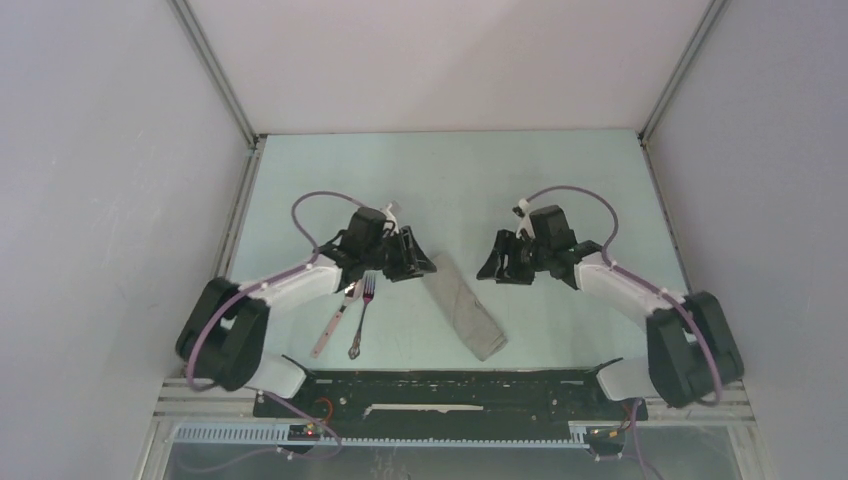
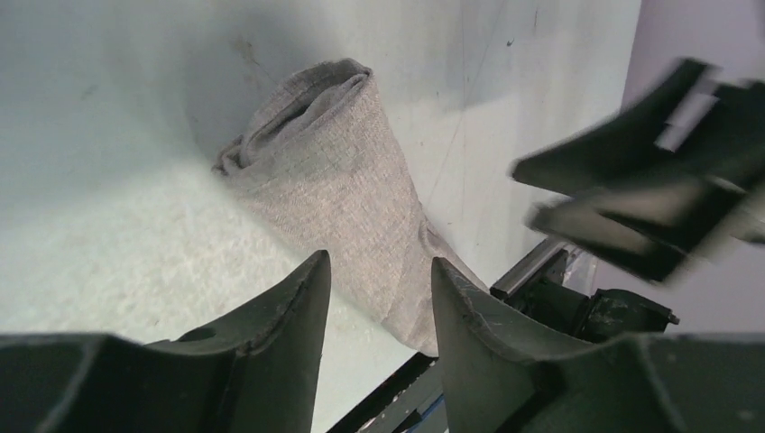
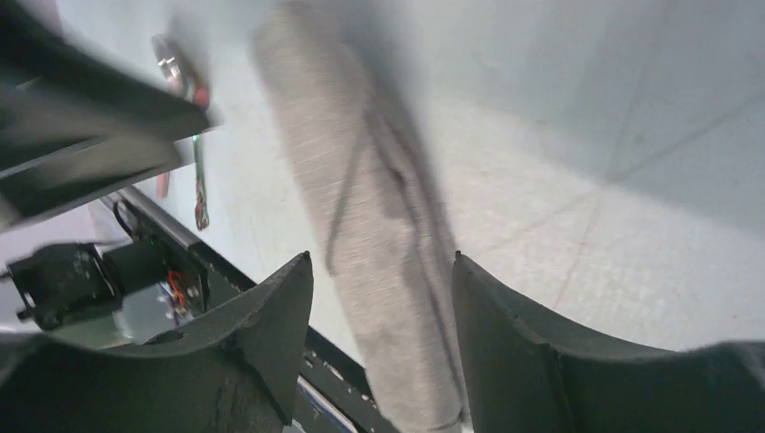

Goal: Fold the napkin into a case and place the utensils inside
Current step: Smooth out the smaller rectangle-folded napkin at the center of the board, then turn over the smaller rectangle-folded napkin at the center of the board.

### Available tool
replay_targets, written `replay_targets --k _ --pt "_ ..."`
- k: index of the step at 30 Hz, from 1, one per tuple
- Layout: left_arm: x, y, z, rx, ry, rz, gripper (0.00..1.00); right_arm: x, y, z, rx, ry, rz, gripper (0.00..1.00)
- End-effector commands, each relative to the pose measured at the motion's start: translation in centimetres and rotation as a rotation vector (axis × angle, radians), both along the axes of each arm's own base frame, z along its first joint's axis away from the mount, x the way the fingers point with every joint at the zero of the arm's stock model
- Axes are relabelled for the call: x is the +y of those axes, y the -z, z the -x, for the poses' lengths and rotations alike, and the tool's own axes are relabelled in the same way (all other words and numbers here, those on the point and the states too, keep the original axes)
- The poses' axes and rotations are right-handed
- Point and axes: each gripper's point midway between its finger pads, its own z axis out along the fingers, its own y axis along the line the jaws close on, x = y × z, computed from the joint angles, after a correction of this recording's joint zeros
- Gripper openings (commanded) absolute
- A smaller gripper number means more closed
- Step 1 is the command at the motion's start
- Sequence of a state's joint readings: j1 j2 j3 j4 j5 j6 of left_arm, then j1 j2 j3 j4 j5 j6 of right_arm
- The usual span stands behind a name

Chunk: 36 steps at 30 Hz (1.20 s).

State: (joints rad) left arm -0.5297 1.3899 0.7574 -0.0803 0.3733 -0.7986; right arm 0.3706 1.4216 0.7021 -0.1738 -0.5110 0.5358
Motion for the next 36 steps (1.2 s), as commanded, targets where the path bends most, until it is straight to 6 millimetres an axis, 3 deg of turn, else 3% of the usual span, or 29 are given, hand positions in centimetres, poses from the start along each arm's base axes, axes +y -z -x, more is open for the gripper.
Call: replay_targets --k 1,3,5,8,12,15,17,20,23,26,30,36 --pt "-4.5 -2.2 -1.6 -0.022 0.073 0.182 0.48 -1.2 -1.3 4.4 -0.015 -0.144 0.234 0.64" --pt "-5.8 -1.8 -2.3 -0.004 0.087 0.219 0.44 2.0 -2.7 6.8 0.012 -0.234 0.046 0.62" --pt "-6.4 -0.5 -2.9 0.027 0.079 0.217 0.4 3.4 -2.8 8.4 0.049 -0.272 -0.075 0.57" --pt "-6.3 2.2 -3.9 0.066 0.041 0.169 0.35 2.4 0.1 8.6 0.092 -0.22 -0.055 0.49" --pt "-5.7 6.5 -4.9 0.139 0.001 0.085 0.32 -1.5 4.5 8.0 0.109 -0.099 0.205 0.46" --pt "-4.4 9.1 -5.7 0.183 -0.038 0.041 0.31 -2.3 5.2 7.7 0.097 -0.086 0.29 0.47" --pt "-4.0 9.0 -6.2 0.174 -0.042 0.035 0.31 -2.0 4.0 7.4 0.059 -0.099 0.325 0.48" --pt "-3.9 6.4 -6.4 0.116 -0.017 0.034 0.4 -1.4 0.7 7.2 -0.029 -0.128 0.357 0.54" --pt "-5.2 2.0 -5.4 0.061 0.059 0.133 0.48 0.9 -2.5 8.4 -0.052 -0.199 0.234 0.57" --pt "-5.8 0.5 -5.0 0.057 0.081 0.183 0.5 4.2 -3.9 10.4 -0.021 -0.295 0.076 0.57" --pt "-6.2 2.4 -5.8 0.093 0.063 0.18 0.47 7.3 -3.1 12.3 0.03 -0.364 -0.017 0.57" --pt "-4.6 8.9 -7.4 0.155 -0.012 0.043 0.45 7.3 1.4 13.9 0.093 -0.36 0.083 0.56"
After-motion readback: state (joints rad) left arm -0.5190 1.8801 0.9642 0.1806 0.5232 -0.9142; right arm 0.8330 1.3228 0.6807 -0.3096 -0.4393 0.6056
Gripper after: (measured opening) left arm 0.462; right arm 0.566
